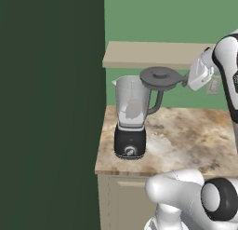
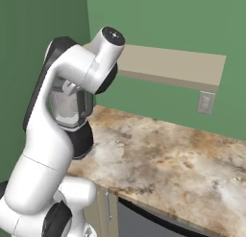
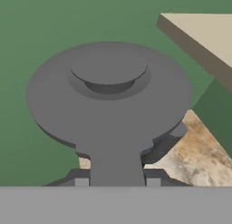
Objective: Grab the onion and lemon from the fridge, place them in the blender, close the lid, and turn on the blender to create a marinade.
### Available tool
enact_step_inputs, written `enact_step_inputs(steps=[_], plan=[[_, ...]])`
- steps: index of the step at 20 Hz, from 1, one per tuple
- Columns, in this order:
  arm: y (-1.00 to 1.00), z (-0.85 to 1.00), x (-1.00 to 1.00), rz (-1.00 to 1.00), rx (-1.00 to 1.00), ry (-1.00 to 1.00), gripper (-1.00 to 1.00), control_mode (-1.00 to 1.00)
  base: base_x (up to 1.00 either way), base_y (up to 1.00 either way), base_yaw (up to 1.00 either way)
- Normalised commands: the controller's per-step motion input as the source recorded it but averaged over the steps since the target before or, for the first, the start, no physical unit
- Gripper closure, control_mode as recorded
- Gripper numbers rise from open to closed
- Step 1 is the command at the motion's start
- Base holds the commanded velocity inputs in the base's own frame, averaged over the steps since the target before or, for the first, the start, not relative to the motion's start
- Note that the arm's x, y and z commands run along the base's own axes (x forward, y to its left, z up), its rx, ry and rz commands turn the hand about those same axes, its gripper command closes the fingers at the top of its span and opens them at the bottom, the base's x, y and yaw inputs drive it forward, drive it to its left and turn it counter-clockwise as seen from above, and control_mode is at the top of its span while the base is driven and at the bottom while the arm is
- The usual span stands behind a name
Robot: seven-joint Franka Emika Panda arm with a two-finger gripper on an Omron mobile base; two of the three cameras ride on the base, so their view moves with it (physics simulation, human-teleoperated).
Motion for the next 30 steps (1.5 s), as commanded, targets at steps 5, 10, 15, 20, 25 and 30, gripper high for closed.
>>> enact_step_inputs(steps=[5,10,15,20,25,30], plan=[[0.38,0.03,0.24,0.0,0.0,0.04,1.0,-1.0,0.0,0.0,0.0],[0.34,0.0,0.25,0.0,0.0,0.05,1.0,-1.0,0.0,0.0,0.0],[0.25,0.0,0.32,-0.01,0.0,0.06,1.0,-1.0,0.0,0.0,0.0],[0.21,0.0,0.34,-0.01,0.0,0.05,1.0,-1.0,0.0,0.0,0.0],[0.17,0.0,0.33,-0.02,0.0,0.03,1.0,-1.0,0.0,0.0,0.0],[0.0,-0.01,0.27,-0.08,0.0,0.0,1.0,-1.0,0.0,0.0,0.0]])
